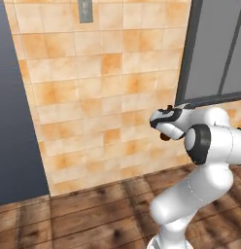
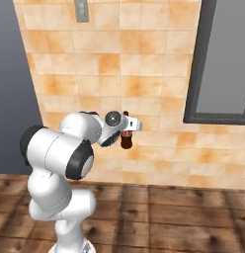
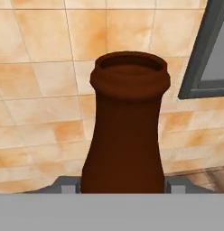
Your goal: Place the large bottle from the dining counter next to the other large bottle outside the sink, and place the small bottle from the dining counter next to the other small bottle inside the sink.
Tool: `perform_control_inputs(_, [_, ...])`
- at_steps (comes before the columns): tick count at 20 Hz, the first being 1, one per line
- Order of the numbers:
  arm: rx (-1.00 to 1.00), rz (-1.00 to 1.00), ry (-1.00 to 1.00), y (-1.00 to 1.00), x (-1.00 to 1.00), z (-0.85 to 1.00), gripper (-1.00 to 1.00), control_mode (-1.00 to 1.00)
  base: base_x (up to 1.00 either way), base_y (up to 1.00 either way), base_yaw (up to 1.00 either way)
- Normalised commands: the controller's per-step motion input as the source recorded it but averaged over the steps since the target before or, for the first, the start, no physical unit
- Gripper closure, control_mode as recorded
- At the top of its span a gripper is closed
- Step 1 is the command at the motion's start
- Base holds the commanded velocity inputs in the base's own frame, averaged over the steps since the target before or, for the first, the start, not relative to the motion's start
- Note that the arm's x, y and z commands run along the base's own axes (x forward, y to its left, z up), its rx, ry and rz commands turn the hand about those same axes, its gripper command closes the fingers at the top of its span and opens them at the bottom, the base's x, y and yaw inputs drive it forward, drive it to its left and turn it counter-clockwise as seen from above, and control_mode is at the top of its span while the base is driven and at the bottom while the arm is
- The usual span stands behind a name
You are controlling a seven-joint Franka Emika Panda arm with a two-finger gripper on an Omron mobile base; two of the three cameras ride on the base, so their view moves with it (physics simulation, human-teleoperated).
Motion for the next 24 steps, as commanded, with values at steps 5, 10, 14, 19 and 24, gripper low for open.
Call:
perform_control_inputs(5, [0.00,0.00,0.00,0.00,0.00,0.00,1.00,1.00,-0.24,0.46,0.47])
perform_control_inputs(10, [0.00,0.00,0.00,0.00,0.00,0.00,1.00,1.00,-0.11,0.51,0.47])
perform_control_inputs(14, [0.00,0.00,0.00,0.00,0.00,0.00,1.00,1.00,0.00,0.69,0.40])
perform_control_inputs(19, [0.00,0.00,0.00,0.00,0.00,0.00,1.00,1.00,0.00,0.83,0.41])
perform_control_inputs(24, [0.00,0.00,0.00,0.00,0.00,0.00,1.00,1.00,0.00,0.80,0.42])
